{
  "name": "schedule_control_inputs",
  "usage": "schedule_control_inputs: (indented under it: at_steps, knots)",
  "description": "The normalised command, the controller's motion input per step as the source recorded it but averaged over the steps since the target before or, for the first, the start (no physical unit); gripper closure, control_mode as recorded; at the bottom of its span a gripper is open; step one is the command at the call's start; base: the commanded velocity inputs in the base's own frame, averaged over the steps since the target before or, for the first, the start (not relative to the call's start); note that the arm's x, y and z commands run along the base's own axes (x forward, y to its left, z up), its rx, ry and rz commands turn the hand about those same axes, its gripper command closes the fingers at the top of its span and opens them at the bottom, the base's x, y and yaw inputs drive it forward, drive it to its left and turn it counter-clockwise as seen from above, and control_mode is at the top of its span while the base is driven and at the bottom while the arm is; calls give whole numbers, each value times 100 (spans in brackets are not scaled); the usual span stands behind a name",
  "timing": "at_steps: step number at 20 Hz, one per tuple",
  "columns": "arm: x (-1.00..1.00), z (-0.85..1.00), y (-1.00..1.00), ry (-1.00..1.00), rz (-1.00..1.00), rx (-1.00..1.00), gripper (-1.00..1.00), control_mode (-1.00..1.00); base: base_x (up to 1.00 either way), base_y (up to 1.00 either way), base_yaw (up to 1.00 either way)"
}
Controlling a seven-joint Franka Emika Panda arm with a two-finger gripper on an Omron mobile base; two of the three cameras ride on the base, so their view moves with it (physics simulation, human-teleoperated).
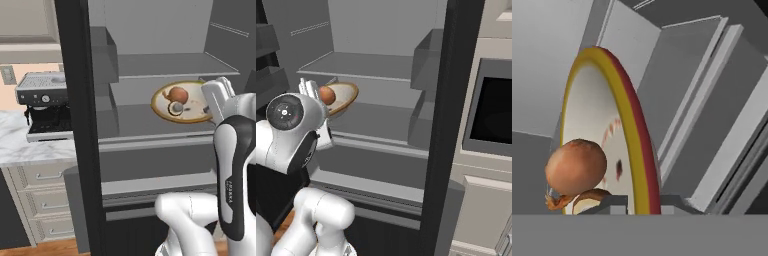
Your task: Place the bowl with the onion and mushroom on the top shelf of the fridge. Place the bowl with the chicken drumsticks on the second highest shelf of the fridge.
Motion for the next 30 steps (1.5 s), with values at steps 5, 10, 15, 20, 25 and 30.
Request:
schedule_control_inputs:
  at_steps: [5,10,15,20,25,30]
  knots:
    - [8,97,-9,-17,-20,27,100,-100,0,0,0]
    - [2,11,-8,-6,-5,15,100,-100,0,0,0]
    - [83,16,-7,0,0,1,100,-100,0,0,0]
    - [100,0,-4,0,0,0,100,-100,0,0,0]
    - [100,0,0,0,0,0,100,-100,0,0,0]
    - [100,-9,0,4,-2,0,100,-100,0,0,0]
